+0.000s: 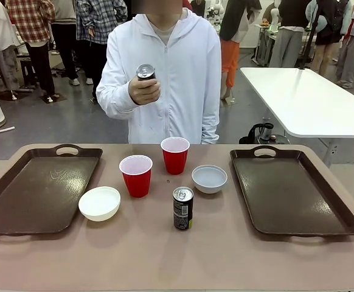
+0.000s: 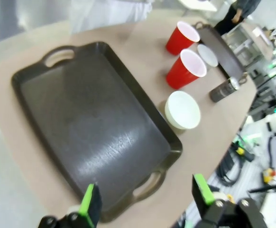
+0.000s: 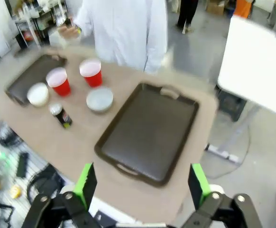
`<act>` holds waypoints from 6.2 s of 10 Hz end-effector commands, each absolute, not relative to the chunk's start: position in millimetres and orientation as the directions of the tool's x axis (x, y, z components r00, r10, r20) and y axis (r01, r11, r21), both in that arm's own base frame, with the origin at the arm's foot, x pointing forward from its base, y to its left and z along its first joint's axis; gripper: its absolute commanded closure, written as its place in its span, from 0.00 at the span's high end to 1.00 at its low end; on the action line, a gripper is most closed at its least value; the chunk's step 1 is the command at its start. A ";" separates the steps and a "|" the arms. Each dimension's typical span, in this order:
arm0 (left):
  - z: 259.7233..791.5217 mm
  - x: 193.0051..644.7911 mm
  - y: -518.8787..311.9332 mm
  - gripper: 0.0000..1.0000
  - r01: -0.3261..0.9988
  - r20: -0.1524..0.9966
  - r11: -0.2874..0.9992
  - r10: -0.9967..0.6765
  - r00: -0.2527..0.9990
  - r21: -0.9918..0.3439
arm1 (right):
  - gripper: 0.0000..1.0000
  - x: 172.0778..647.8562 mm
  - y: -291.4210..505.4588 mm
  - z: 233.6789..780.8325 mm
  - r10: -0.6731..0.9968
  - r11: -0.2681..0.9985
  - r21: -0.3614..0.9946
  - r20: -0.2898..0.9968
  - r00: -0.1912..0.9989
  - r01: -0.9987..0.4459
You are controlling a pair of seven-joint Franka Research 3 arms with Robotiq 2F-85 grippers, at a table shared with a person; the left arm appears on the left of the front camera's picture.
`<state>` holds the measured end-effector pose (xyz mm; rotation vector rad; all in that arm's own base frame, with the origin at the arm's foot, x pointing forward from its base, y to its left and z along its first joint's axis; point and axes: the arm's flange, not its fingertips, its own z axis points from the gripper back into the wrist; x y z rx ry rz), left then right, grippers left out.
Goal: Prepare tableware on both trays.
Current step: Pick up a Picnic Bowl from the table and place it on a Handle tray.
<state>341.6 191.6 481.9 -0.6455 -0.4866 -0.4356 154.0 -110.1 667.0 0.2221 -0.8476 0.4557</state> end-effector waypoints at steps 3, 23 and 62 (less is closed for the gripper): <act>482.7 343.9 193.0 1.00 0.536 0.558 0.714 -0.243 0.793 -0.450 | 1.00 252.9 32.2 584.9 0.519 0.841 -0.171 0.517 0.680 -0.513; 482.7 343.9 193.0 1.00 0.536 0.558 0.714 -0.243 0.793 -0.450 | 1.00 455.5 182.2 482.6 0.304 0.947 -0.003 0.325 0.896 -0.321; 482.7 343.9 193.0 1.00 0.536 0.558 0.714 -0.243 0.793 -0.450 | 0.04 417.7 153.2 499.1 0.335 0.938 0.009 0.226 0.915 -0.346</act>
